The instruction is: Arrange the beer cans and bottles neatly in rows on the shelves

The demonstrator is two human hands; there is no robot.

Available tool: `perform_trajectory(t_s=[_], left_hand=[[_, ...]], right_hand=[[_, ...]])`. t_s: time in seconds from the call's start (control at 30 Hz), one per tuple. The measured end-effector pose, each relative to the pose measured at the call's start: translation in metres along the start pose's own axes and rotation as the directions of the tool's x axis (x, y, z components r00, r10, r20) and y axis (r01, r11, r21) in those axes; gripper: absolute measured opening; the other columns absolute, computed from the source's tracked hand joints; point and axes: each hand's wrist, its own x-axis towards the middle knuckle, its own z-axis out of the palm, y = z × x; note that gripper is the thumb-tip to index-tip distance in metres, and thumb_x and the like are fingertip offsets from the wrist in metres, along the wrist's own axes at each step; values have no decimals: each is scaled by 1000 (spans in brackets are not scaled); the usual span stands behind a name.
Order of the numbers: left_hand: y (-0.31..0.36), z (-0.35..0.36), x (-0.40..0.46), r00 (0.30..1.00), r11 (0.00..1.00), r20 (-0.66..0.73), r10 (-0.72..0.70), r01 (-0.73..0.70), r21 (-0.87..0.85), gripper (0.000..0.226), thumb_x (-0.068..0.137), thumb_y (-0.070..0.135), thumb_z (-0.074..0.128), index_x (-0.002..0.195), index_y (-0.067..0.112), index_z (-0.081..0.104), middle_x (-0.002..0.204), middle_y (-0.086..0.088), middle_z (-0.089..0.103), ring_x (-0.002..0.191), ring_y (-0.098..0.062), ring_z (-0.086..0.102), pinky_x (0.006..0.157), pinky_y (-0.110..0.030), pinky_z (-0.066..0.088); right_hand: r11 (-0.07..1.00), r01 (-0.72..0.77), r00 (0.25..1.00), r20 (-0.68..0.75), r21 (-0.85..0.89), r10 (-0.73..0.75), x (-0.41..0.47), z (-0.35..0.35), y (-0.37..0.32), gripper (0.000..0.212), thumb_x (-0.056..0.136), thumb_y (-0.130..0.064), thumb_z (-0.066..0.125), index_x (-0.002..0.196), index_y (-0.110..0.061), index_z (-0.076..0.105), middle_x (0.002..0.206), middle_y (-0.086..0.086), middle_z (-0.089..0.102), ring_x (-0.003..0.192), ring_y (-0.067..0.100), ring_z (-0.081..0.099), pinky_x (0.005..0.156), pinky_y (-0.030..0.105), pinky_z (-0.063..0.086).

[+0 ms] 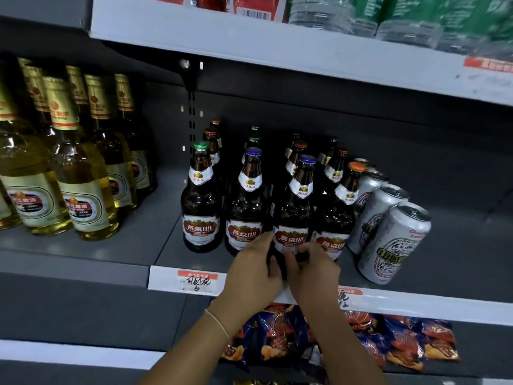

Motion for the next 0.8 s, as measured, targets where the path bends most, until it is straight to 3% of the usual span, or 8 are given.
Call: perform_trajectory(t_s=[0.07, 0.13, 0.23, 0.6, 0.73, 0.8], left_hand=[[-2, 3, 4, 995, 997, 63, -71, 72, -12, 61, 92, 8, 48, 150, 8, 29, 151, -7, 39, 137, -18, 39, 103, -8, 25], [-3, 4, 7, 989, 995, 108, -98, 100, -16, 66, 90, 6, 48, 152, 8, 24, 149, -11, 41, 133, -23, 44, 104, -17, 34], [-3, 6, 6, 987, 992, 113, -116, 120, -31, 68, 89, 2, 47, 152, 10, 24, 146, -12, 45, 122, -24, 52, 94, -17, 41], [-4, 11, 2, 986, 991, 108, -128, 131, -20, 70, 86, 1, 47, 152, 13, 26, 148, -6, 42, 131, -19, 44, 98, -17, 36], [0, 9, 2, 981, 989, 132, -144, 149, -23, 70, 87, 3, 47, 152, 13, 25, 149, -9, 41, 127, -26, 50, 105, -34, 43], [5, 8, 2, 979, 989, 137, -148, 150, -5, 70, 87, 3, 47, 152, 12, 24, 148, -11, 43, 126, -28, 51, 104, -35, 43]], right_hand=[[1000, 14, 1000, 1, -26, -14, 2, 4, 2, 26, 80, -30, 81, 70, -15, 62, 59, -4, 62, 48, 10, 52, 50, 3, 24], [999, 14, 1000, -3, -29, -14, 3, 6, 3, 28, 79, -31, 82, 66, -15, 62, 58, -5, 61, 48, 10, 53, 49, 3, 23], [999, 42, 999, -13, -17, -43, 1, 6, 6, 30, 78, -31, 83, 63, -15, 63, 58, -5, 60, 49, 9, 53, 48, 1, 23], [998, 20, 1000, -3, 52, -19, -1, 7, 8, 25, 79, -28, 82, 66, -15, 65, 62, -5, 62, 50, 7, 53, 48, 5, 33], [1000, -2, 999, 34, 14, 2, 0, 3, 6, 24, 83, -32, 78, 71, -14, 67, 65, -4, 64, 54, 8, 53, 48, 3, 30], [1000, -5, 998, 67, 13, 4, 1, 0, 5, 22, 86, -32, 74, 76, -14, 67, 65, -2, 64, 56, 11, 57, 51, 5, 28]])
